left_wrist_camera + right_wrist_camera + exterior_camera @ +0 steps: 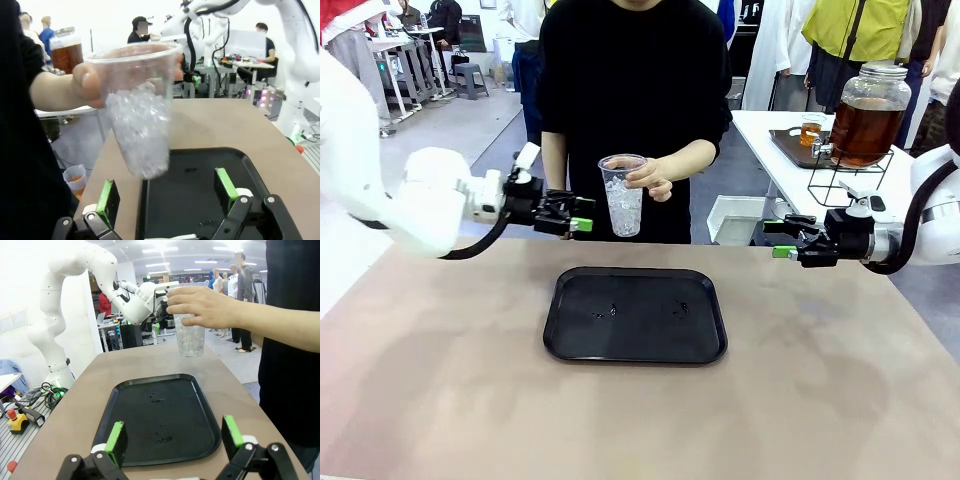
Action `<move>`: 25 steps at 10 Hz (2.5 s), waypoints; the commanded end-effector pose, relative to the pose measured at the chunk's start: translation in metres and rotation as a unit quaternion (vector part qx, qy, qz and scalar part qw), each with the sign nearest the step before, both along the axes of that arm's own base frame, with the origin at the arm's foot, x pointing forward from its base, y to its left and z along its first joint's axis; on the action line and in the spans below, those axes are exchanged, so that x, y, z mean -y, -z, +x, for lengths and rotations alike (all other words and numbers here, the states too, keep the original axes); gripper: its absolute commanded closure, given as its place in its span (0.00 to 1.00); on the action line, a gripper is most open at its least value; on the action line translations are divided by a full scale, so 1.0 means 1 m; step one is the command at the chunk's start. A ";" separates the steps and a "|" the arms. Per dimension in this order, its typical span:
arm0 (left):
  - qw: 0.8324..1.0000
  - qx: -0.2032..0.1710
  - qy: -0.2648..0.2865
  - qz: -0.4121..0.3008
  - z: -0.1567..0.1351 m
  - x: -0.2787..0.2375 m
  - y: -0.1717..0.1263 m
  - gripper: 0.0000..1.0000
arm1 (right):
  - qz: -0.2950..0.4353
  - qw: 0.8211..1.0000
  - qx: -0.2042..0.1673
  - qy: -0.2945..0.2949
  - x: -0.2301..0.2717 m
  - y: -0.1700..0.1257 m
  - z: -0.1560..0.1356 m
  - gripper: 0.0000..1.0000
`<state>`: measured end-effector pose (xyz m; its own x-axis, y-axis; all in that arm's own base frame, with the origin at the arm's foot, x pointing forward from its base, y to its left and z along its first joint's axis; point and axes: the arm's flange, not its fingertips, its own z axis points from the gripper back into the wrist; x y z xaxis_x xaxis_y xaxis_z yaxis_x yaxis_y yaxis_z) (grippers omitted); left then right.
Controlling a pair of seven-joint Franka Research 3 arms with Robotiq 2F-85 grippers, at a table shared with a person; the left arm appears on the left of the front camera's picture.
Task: Pour the drink into the iced cup.
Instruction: Open the gripper to release the iced cup you were holding.
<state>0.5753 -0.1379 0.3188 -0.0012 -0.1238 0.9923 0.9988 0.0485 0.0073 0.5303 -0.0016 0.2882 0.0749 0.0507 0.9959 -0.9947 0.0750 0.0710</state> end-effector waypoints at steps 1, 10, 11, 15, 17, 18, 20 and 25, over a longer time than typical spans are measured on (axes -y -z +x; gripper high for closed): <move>1.000 0.019 -0.005 -0.013 -0.035 -0.041 0.001 0.00 | 0.003 1.000 0.001 -0.003 0.000 -0.003 -0.001 0.00; 1.000 0.014 -0.021 -0.016 -0.075 -0.093 0.014 0.00 | 0.003 1.000 0.001 -0.003 0.000 -0.003 -0.001 0.00; 1.000 0.014 -0.021 -0.016 -0.075 -0.093 0.014 0.00 | 0.003 1.000 0.001 -0.003 0.000 -0.003 -0.001 0.00; 1.000 0.014 -0.021 -0.016 -0.075 -0.093 0.014 0.00 | 0.003 1.000 0.001 -0.003 0.000 -0.003 -0.001 0.00; 1.000 0.014 -0.021 -0.016 -0.075 -0.093 0.014 0.00 | 0.003 1.000 0.001 -0.003 0.000 -0.003 -0.001 0.00; 1.000 0.014 -0.021 -0.016 -0.075 -0.093 0.014 0.00 | 0.003 1.000 0.001 -0.003 0.000 -0.003 -0.001 0.00; 1.000 0.014 -0.021 -0.016 -0.075 -0.093 0.014 0.00 | 0.003 1.000 0.001 -0.003 0.000 -0.003 -0.001 0.00; 1.000 0.014 -0.021 -0.016 -0.075 -0.093 0.014 0.00 | 0.003 1.000 0.001 -0.003 0.000 -0.003 -0.001 0.00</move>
<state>0.4978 -0.0445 0.3029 -0.0273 -0.0944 0.9952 0.9951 0.0923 0.0361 0.5303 -0.0017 0.2881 0.0750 0.0501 0.9959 -0.9947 0.0746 0.0711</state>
